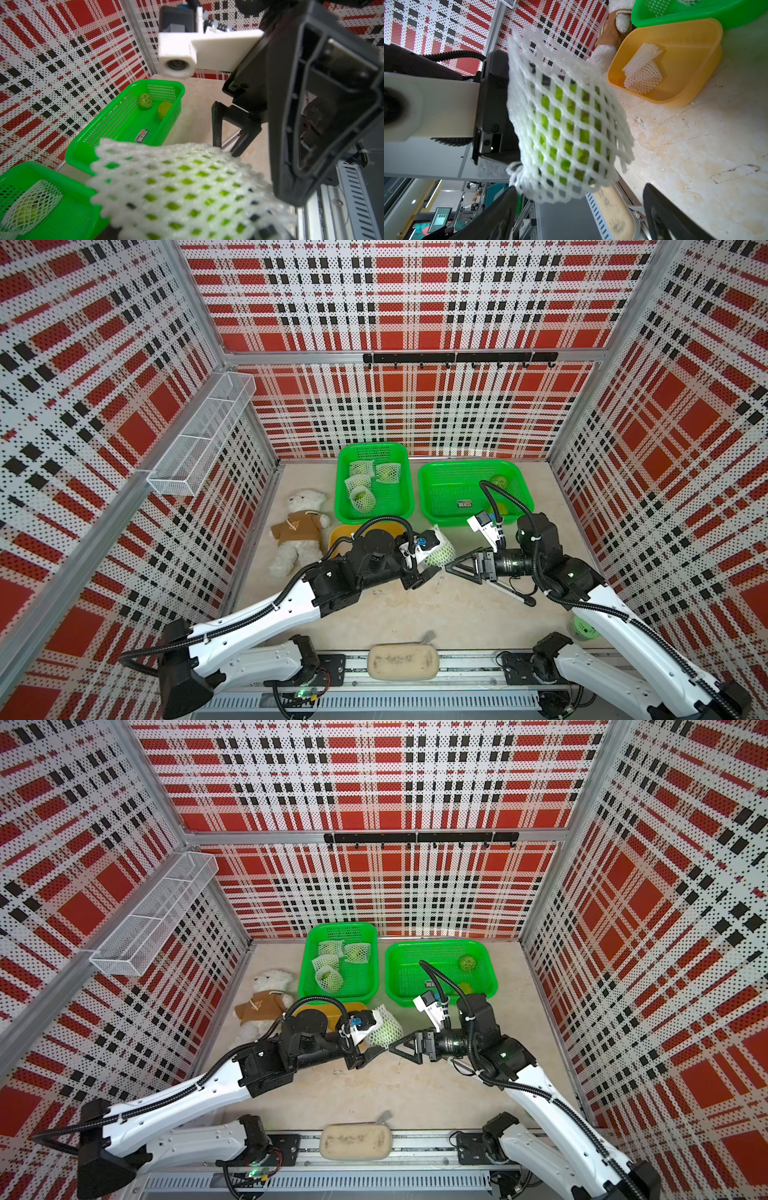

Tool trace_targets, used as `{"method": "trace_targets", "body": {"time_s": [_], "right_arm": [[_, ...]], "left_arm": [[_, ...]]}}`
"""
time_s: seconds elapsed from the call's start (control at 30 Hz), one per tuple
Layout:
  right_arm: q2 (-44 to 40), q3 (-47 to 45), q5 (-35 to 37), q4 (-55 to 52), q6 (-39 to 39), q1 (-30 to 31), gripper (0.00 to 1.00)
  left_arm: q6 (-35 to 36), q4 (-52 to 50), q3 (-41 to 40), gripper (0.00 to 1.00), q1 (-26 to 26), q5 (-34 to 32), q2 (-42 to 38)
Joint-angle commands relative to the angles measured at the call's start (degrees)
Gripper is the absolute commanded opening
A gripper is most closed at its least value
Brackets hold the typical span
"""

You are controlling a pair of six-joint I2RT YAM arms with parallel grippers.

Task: Sleeve custard apples in foam nets
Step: Pick up the custard apple from the center of the board, then put on the foam net on the custard apple.

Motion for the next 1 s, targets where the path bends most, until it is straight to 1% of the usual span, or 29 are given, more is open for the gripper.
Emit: {"method": "trace_targets", "body": {"time_s": [0.0, 0.07, 0.2, 0.3, 0.37, 0.43, 0.5, 0.63, 0.77, 0.97], "right_arm": [[-1.39, 0.08, 1.95, 2.87, -0.18, -0.09, 0.99], [-1.53, 0.78, 2.99, 2.29, -0.96, -0.25, 1.00], [-1.30, 2.30, 4.65, 1.93, -2.72, -1.45, 1.00], [-1.02, 2.53, 6.92, 3.84, -2.55, -3.76, 1.00], [-0.19, 2.13, 5.07, 8.98, -0.09, -5.22, 0.98], [1.19, 2.11, 3.15, 13.57, 1.73, -5.28, 0.94], [2.48, 1.97, 1.21, 16.87, 3.28, -5.28, 0.86], [4.02, 1.49, -0.86, 19.96, 4.84, -4.94, 0.71], [4.76, 1.63, -0.83, 20.23, 4.87, -3.47, 0.66], [4.96, 1.17, 0.34, 21.29, 5.33, -0.99, 0.54]], "left_arm": [[-1.37, 2.91, -0.61, 0.39, 1.29, -0.25, -1.16], [-2.27, 2.85, -0.93, 0.40, 2.55, -0.14, -1.20], [-5.91, 2.65, -0.25, 0.39, 6.75, -0.05, 0.13], [-6.91, 0.48, 1.00, 0.39, 9.91, 3.97, 0.61], [-5.81, 1.08, 0.18, 0.39, 10.12, 6.21, -0.33], [-5.33, 1.66, -0.69, 0.40, 10.25, 7.40, -1.43], [-5.67, 2.11, -1.22, 0.40, 10.88, 9.37, -2.21], [-6.25, 4.34, -3.01, 0.40, 11.77, 14.28, -3.96], [-6.63, 6.87, -4.63, 0.40, 12.05, 18.12, -4.95], [-6.65, 7.91, -5.20, 0.39, 12.03, 19.40, -5.17]]}}
